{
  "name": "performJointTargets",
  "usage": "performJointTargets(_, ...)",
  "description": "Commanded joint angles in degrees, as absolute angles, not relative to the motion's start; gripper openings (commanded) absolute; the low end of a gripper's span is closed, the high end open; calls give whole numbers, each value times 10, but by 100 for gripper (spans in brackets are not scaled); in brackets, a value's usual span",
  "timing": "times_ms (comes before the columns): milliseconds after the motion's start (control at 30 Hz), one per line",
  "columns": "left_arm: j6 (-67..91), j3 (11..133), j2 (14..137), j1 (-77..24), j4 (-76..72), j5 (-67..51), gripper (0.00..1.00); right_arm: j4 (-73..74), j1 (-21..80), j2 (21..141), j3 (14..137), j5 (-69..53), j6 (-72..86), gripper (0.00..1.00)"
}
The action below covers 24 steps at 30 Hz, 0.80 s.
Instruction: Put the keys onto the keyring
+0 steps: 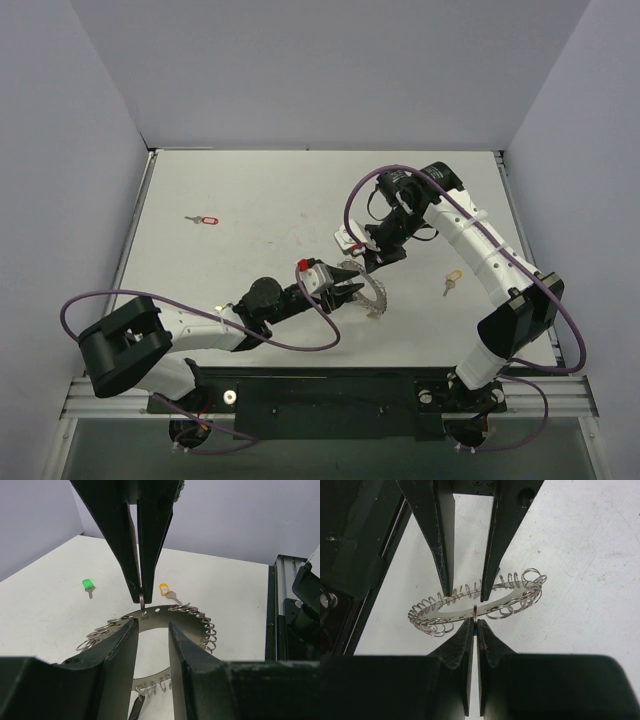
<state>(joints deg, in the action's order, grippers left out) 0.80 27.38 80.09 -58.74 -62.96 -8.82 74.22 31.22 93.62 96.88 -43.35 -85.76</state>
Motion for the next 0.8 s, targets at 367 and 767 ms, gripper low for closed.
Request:
performJointTargets(367, -33, 312, 815, -612, -665, -33, 38, 856, 319, 938, 975, -461, -853, 0)
performJointTargets(767, -48, 336, 823, -619, -635, -25, 29, 856, 320, 928, 974, -463, -847, 0)
